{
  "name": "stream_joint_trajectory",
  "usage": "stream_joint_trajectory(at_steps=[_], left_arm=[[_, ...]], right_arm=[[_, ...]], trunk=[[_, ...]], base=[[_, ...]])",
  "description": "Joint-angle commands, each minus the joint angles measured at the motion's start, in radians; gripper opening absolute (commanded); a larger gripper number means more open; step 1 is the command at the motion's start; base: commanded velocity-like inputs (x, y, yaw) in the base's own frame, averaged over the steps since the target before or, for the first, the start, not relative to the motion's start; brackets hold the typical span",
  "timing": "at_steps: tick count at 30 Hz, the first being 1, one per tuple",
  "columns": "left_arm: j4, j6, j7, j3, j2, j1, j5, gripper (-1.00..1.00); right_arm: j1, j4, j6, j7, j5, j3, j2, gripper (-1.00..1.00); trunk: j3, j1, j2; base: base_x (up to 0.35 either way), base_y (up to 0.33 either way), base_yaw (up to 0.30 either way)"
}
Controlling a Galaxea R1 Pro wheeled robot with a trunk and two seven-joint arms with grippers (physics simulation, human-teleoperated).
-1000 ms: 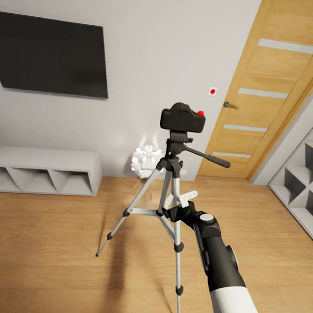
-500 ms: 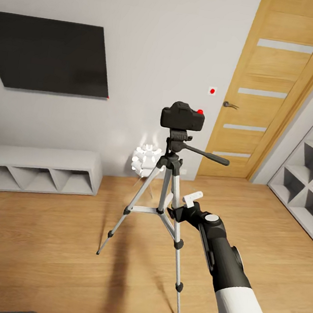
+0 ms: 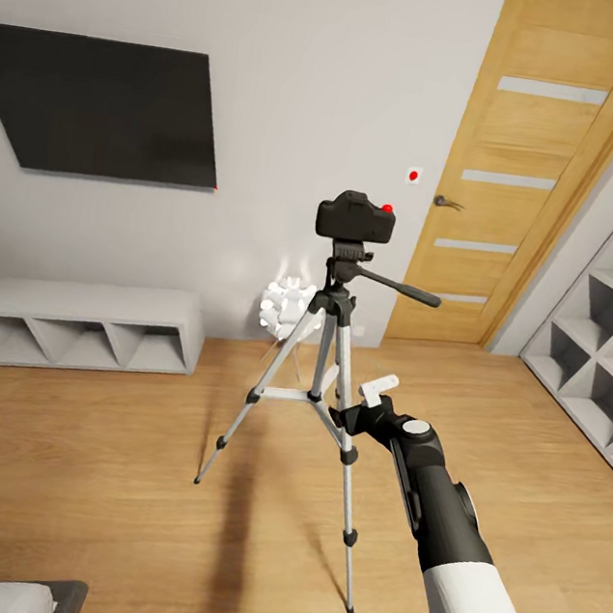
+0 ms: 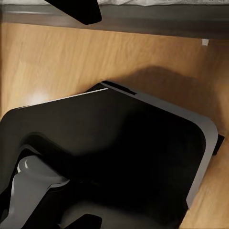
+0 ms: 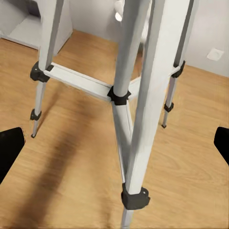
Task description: Attach the digital camera to the camera tripod in the bedroom.
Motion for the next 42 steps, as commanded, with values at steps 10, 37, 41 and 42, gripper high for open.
stream_joint_trajectory(at_steps=[10,37,41,42], left_arm=[[0.000,-0.001,-0.002,-0.008,0.000,-0.001,0.010,1.00],[0.000,0.001,-0.002,-0.002,0.002,-0.001,0.012,1.00],[0.000,0.001,-0.002,-0.002,0.002,-0.001,0.011,1.00],[0.000,0.000,-0.002,-0.002,0.002,-0.001,0.011,1.00]], right_arm=[[-0.001,-0.001,0.004,0.008,0.010,-0.001,0.000,1.00],[0.013,0.027,0.044,0.009,0.006,-0.003,-0.020,1.00],[0.056,0.240,0.074,0.008,0.003,-0.048,-0.103,1.00],[0.057,0.275,0.073,0.007,0.003,-0.055,-0.107,1.00]], trunk=[[-0.002,0.000,-0.002],[-0.002,0.000,-0.002],[-0.002,0.000,-0.002],[-0.002,0.000,-0.002]], base=[[-0.285,0.000,0.000],[-0.021,0.000,0.000],[0.000,0.000,0.000],[0.000,0.000,0.000]])
